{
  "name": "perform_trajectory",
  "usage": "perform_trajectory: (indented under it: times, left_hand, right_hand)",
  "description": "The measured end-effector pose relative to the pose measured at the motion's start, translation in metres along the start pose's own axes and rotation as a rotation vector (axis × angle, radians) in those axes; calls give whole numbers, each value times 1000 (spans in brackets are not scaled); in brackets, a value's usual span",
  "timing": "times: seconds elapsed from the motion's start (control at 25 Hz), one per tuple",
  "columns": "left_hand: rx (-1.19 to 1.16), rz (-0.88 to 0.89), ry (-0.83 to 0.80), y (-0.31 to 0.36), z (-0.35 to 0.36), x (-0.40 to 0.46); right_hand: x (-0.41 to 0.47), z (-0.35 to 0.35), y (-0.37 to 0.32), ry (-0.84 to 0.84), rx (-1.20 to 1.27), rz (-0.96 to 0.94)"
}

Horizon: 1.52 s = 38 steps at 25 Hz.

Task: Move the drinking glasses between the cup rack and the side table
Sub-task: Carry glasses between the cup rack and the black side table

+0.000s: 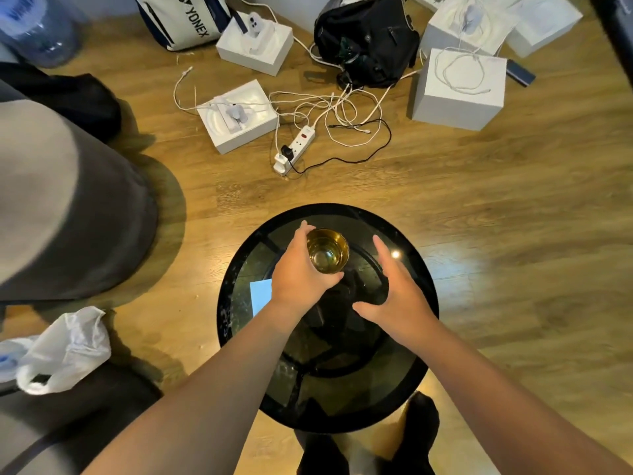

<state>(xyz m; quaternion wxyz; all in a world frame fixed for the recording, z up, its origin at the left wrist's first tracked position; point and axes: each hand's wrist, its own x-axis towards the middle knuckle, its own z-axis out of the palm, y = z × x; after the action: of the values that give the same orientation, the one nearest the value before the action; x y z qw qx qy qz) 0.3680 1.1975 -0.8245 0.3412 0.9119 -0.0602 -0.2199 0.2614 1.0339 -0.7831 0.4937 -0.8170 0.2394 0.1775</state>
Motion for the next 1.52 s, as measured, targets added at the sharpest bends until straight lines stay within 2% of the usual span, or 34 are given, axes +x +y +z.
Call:
perform_trajectory:
  times: [0.28, 0.44, 0.76, 0.92, 1.0, 1.16, 1.32, 1.52]
  left_hand:
    - [25, 262, -35, 118, -60, -32]
    - [52, 423, -79, 211, -86, -78]
    - [75, 709, -109, 386, -121, -182]
    - [35, 837, -234, 481, -146, -232]
    - [-38, 858, -283, 505, -156, -236]
    - [-96, 1056, -338, 578, -184, -298]
    - [-170, 1153, -421, 633, -197, -347]
    - [-172, 1274, -556, 690, -189, -417]
  right_hand:
    - [-29, -50, -41, 144, 131, -95]
    - [-79, -106, -72, 333, 289, -168]
    - [-222, -241, -127, 607, 390, -260]
    - [-300, -318, -155, 731, 388, -320]
    - [-312, -341, -169, 744, 385, -358]
    - [-406, -398, -204, 973, 359, -398]
    - [-499, -443, -224, 1159, 333, -429]
    - [-620, -473, -220, 1411, 337, -379]
